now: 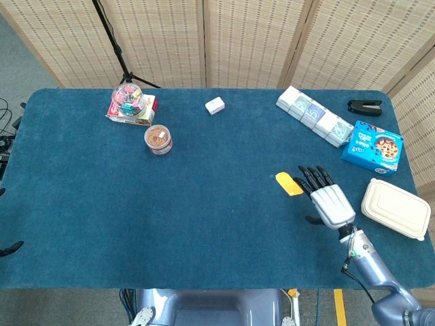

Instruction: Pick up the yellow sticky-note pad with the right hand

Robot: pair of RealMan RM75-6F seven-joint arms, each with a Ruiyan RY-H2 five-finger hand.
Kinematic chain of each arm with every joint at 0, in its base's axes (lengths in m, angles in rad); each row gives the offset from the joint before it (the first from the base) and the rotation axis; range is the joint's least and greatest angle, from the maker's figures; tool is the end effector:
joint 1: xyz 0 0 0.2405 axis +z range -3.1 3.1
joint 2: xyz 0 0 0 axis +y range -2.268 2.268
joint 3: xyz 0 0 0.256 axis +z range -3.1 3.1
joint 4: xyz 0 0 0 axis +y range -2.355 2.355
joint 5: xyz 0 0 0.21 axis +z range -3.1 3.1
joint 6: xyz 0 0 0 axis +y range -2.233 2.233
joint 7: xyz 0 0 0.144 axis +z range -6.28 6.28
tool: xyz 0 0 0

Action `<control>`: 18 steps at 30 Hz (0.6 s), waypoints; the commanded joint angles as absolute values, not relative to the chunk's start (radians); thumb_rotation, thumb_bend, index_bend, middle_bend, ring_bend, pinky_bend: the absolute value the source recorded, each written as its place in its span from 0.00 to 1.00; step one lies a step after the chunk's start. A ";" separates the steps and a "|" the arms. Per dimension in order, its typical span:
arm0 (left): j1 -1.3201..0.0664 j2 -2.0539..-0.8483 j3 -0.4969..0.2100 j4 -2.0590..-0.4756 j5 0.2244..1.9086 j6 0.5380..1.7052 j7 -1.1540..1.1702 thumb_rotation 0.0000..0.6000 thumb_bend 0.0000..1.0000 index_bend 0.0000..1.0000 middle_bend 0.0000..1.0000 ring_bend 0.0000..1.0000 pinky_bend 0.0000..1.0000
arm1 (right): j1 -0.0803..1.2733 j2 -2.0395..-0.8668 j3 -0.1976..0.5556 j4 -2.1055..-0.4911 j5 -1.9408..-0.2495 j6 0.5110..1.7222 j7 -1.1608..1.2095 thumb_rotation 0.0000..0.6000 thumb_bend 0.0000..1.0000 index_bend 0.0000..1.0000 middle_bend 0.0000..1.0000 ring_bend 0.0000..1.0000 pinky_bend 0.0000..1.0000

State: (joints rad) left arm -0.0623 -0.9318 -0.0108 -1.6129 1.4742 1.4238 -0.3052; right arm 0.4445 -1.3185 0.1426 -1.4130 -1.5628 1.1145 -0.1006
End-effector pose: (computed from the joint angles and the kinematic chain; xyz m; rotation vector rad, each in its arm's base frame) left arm -0.3362 0.1655 0.2110 -1.3206 -1.0850 -0.9022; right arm -0.2468 -0.3018 0.0745 1.8141 -0.7216 0.9126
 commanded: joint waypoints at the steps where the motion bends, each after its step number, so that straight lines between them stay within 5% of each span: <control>1: -0.064 -0.933 -0.013 -1.614 1.470 1.420 -0.301 1.00 0.00 0.00 0.00 0.00 0.00 | 0.479 -1.353 0.154 -1.375 -1.544 1.082 -0.116 1.00 0.00 0.15 0.00 0.00 0.00; 18: -0.072 -0.937 -0.016 -1.626 1.455 1.399 -0.271 1.00 0.00 0.00 0.00 0.00 0.00 | 0.578 -1.531 0.135 -1.069 -1.532 1.046 -0.148 1.00 0.00 0.16 0.00 0.00 0.00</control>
